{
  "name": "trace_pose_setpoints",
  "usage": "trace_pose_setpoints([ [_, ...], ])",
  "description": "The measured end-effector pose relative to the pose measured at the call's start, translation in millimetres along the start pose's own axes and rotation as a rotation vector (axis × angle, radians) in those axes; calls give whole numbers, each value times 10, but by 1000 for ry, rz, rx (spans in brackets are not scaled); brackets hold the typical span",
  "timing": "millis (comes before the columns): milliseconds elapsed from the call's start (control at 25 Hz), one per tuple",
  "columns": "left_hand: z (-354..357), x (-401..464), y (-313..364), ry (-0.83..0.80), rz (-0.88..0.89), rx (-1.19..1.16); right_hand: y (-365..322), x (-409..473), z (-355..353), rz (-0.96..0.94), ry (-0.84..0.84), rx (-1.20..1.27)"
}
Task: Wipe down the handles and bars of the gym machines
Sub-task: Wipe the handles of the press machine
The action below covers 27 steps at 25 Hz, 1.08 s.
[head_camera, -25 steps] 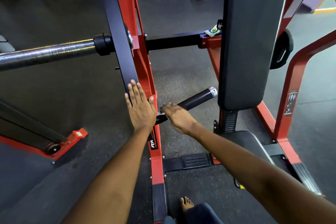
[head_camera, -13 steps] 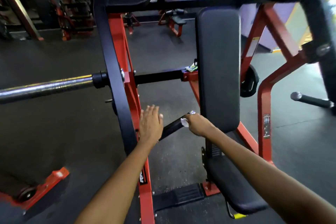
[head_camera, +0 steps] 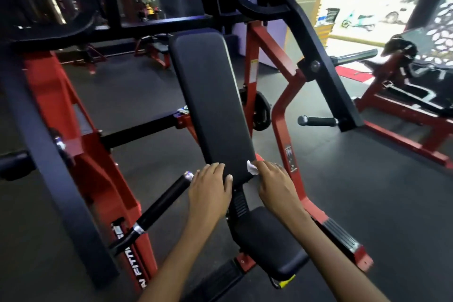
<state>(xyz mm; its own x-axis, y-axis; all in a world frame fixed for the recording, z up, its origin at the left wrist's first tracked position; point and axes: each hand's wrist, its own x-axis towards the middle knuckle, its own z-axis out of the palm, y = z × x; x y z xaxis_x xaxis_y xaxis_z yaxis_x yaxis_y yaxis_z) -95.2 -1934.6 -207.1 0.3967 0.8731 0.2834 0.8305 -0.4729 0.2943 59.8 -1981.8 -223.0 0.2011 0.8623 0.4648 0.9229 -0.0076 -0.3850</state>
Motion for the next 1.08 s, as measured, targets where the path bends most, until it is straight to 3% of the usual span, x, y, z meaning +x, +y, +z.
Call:
trace_pose_setpoints([
  [320, 709, 662, 746, -121, 135, -79, 1169, 220, -136, 195, 55, 9],
  [720, 1608, 2138, 1317, -214, 366, -143, 2339, 949, -81, 527, 117, 148],
  [960, 2098, 3259, 1636, -252, 482, -205, 2960, 1418, 39, 837, 255, 234],
  [1080, 2340, 3812, 1945, -253, 583, -203, 3385, 1688, 114, 1007, 348, 394],
])
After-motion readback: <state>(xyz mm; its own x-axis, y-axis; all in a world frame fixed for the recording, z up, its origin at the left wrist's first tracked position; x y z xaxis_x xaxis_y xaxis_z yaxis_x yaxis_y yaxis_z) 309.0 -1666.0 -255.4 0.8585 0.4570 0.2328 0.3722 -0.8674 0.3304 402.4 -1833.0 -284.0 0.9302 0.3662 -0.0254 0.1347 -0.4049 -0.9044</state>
